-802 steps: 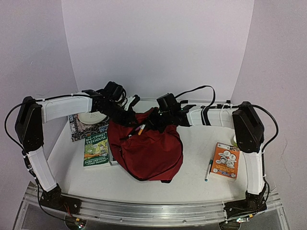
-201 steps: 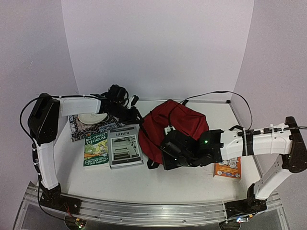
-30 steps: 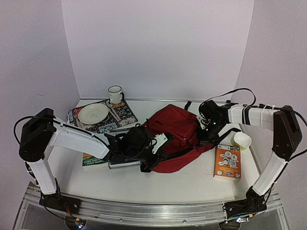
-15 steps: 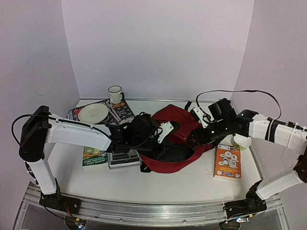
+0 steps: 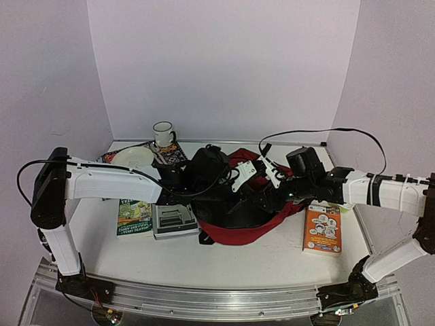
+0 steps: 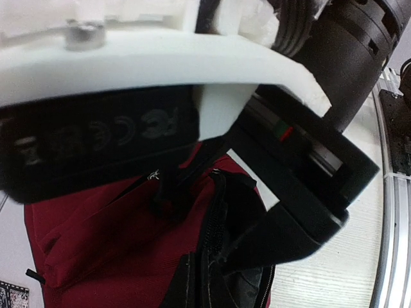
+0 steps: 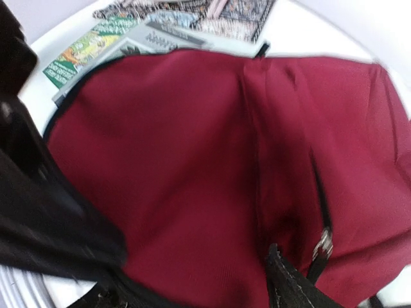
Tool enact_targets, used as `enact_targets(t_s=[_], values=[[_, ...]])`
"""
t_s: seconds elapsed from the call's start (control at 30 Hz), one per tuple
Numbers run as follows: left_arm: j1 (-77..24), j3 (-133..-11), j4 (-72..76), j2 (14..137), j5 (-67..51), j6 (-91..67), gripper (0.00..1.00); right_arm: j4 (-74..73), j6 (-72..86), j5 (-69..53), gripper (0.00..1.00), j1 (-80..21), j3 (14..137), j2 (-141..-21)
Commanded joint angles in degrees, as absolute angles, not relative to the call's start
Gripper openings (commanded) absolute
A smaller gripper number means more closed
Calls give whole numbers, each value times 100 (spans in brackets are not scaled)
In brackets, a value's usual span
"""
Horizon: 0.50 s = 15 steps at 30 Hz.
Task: Pack the student bag
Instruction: Pass from the left arm to the right
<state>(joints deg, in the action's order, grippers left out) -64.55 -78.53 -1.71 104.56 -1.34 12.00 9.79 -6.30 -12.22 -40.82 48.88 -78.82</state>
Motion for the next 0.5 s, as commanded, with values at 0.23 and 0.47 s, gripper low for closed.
enact_targets(t_s=[0.23, 0.47], values=[[-6480, -7681, -437, 9874, 423, 731, 46, 1424, -371, -900, 0, -4076, 5403, -8550], [-6483, -6407, -330, 9108, 556, 227, 47, 1424, 456, -902, 0, -3675, 5736, -8749]])
